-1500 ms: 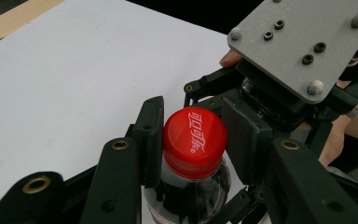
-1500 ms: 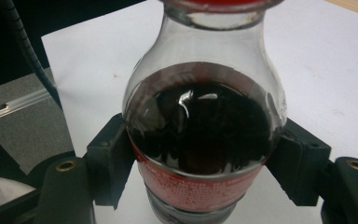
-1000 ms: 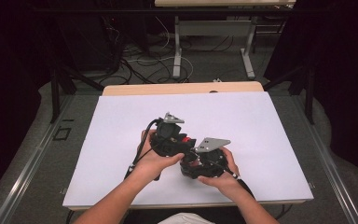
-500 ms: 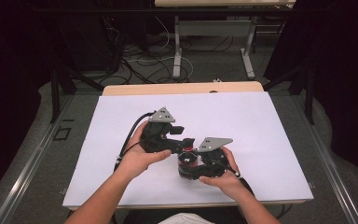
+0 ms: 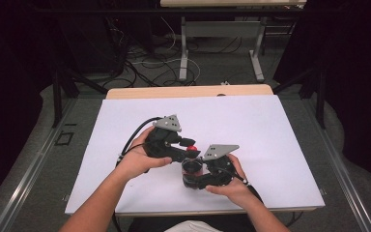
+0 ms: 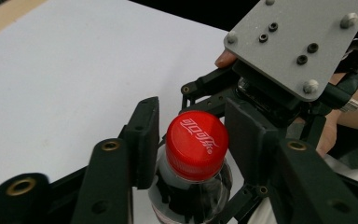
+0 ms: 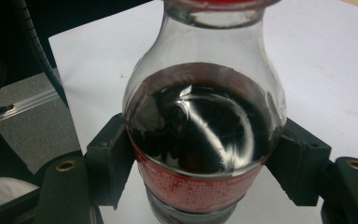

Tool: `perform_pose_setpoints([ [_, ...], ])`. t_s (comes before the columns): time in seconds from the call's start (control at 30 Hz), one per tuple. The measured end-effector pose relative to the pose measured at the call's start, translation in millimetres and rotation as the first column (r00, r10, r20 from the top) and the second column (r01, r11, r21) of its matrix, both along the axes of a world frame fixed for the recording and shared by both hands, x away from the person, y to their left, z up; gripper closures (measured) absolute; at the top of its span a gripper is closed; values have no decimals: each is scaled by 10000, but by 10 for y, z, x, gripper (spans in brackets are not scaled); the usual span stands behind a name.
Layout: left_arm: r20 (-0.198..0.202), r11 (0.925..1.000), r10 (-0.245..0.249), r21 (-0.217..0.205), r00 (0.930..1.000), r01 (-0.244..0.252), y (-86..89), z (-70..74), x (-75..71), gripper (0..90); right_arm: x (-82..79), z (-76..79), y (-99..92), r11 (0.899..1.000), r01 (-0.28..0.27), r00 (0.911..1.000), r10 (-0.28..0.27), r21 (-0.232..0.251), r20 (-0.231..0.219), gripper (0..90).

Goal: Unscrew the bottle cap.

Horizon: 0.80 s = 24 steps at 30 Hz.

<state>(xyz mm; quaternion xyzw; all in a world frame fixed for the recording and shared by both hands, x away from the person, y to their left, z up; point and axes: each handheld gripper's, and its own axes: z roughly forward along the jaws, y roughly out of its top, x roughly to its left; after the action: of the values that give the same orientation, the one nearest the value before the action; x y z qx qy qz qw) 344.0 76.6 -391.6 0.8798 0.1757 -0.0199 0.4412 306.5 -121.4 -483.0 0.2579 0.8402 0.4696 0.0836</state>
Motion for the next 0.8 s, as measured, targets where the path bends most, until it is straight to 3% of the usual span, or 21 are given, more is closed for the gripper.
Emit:
perform_pose_setpoints([
  [0.13, -70, 9978, 664, -59, 9978, -664, -21, -6, -23, 610, -1, 0, -1, 9999, 114, 9999, -114, -41, 18, 296],
  [0.17, -170, 9964, 842, 103, 9963, -841, -24, 9, -39, 611, 3, -1, -1, 9999, 136, 9999, -136, -33, 71, 297],
  [0.2, 71, 9938, 1109, -10, 9938, -1109, -49, 0, -58, 612, 2, 1, -2, 9998, 169, 9998, -168, -96, 76, 296],
  [0.27, -141, 9819, 1884, 207, 9820, -1881, -89, 23, -122, 612, 0, -1, 1, 9990, 418, 9989, -414, -142, 235, 297],
  [0.33, -54, 9629, 2693, 178, 9630, -2692, -147, 21, -173, 613, 1, -2, 0, 9980, 600, 9977, -593, -193, 339, 297],
  [0.37, -253, 9440, 3295, 288, 9438, -3287, -181, 30, -204, 613, 5, 1, -3, 9976, 655, 9973, -647, -214, 359, 297],
  [0.43, -204, 9094, 4132, 602, 9104, -4114, -239, 50, -250, 613, -1, 1, 1, 9957, 856, 9958, -843, -345, 358, 297],
  [0.5, -283, 8700, 4908, 707, 8708, -4880, -316, 57, -298, 613, 2, -7, 9, 9948, 955, 9948, -941, -358, 398, 297],
  [0.53, -218, 8648, 4999, 664, 8658, -4976, -344, 55, -310, 613, 0, -3, 4, 9951, 908, 9957, -900, -394, 232, 297],
  [0.6, -202, 8659, 4977, 687, 8671, -4954, -352, 59, -297, 613, 12, -11, -7, 9953, 928, 9954, -921, -274, 250, 297],
  [0.63, -335, 8607, 5075, 676, 8610, -5047, -358, 62, -297, 613, 11, -10, -7, 9947, 1000, 9948, -995, -225, 215, 297],
  [0.67, -397, 8603, 5086, 635, 8601, -5058, -357, 63, -291, 612, 10, -9, -10, 9945, 1018, 9946, -1012, -239, 234, 297],
  [0.7, -333, 8698, 4915, 693, 8703, -4885, -343, 66, -276, 612, 10, -8, -11, 9945, 1019, 9946, -1013, -233, 236, 297],
  [0.73, -378, 8729, 4866, 623, 8728, -4839, -342, 63, -272, 611, 11, -6, -13, 9946, 1010, 9947, -1006, -221, 209, 297],
  [0.8, -423, 9021, 4314, 355, 9012, -4302, -295, 61, -230, 589, 19, -5, -22, 9955, 919, 9956, -914, -217, 228, 297],
])
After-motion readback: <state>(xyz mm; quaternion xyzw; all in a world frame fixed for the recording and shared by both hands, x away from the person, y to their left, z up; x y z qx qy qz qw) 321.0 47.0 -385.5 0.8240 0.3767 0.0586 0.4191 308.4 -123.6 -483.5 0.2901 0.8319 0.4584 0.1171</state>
